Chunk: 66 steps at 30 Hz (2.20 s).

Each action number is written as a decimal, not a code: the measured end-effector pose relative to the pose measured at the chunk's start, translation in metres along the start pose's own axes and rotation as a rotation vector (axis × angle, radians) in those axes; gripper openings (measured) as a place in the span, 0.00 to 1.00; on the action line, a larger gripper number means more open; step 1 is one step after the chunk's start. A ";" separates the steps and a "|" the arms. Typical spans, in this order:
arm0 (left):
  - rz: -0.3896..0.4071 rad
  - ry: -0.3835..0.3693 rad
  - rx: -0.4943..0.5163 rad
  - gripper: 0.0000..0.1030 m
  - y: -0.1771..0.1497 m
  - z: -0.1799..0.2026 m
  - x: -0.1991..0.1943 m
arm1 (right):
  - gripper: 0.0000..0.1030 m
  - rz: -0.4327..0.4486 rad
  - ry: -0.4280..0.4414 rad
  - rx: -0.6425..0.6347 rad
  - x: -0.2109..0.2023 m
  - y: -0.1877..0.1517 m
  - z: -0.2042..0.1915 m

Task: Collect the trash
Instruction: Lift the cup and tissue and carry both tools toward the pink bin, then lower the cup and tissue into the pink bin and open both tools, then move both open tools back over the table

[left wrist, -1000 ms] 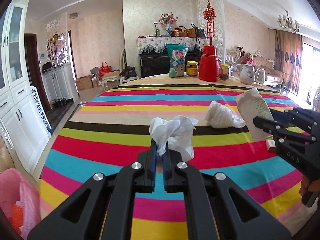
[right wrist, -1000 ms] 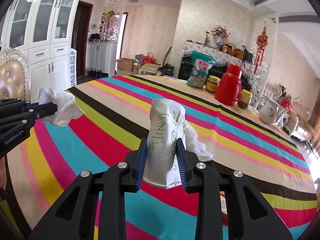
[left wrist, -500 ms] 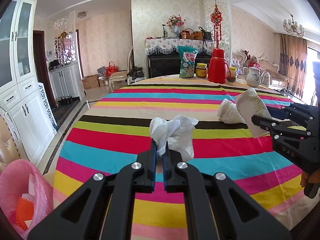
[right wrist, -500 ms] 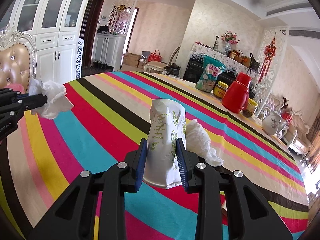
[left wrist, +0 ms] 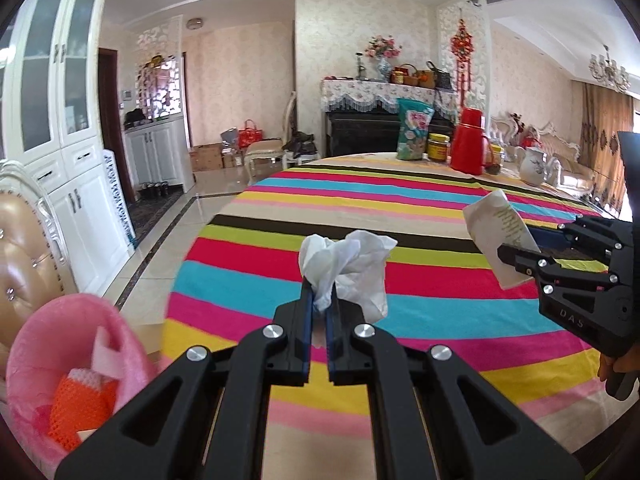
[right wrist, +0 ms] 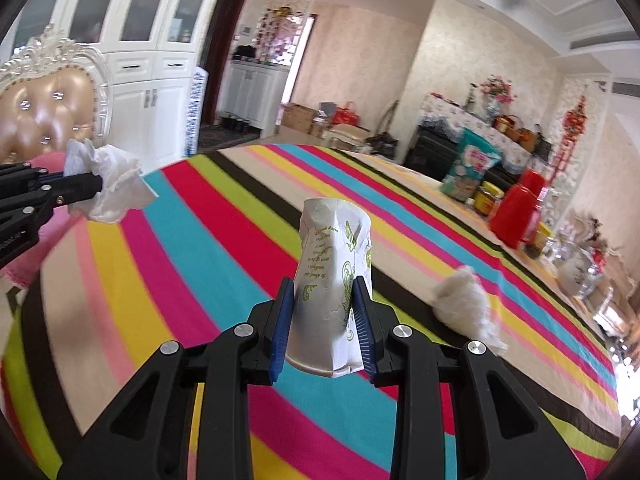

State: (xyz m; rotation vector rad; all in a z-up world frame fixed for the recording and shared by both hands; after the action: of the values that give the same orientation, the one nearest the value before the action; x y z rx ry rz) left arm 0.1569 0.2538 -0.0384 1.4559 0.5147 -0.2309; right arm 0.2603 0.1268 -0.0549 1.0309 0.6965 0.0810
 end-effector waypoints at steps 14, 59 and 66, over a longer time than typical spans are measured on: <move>-0.013 0.219 -0.110 0.05 -0.045 -0.141 -0.073 | 0.29 0.039 0.357 -0.065 -0.021 0.049 -0.153; -0.015 0.380 -0.083 0.89 -0.034 -0.204 -0.078 | 0.63 0.054 0.486 -0.105 -0.031 0.049 -0.174; -0.014 0.269 0.002 0.93 -0.013 -0.120 -0.041 | 0.69 0.044 0.356 -0.013 -0.034 0.020 -0.082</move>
State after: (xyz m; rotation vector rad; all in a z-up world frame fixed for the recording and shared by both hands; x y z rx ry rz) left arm 0.0922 0.3635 -0.0347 1.4941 0.7424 -0.0455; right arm 0.1921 0.1873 -0.0482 1.0305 0.9943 0.3126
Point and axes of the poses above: each gripper's, at about its wrist camera, not at the fingertips, and x roughly the way its jaws point, z to its right, y to its top, the point moved 8 cm from there along x, roughly the way its jaws point, and after that the axes turned 6 degrees about -y, right-handed, at the moved point
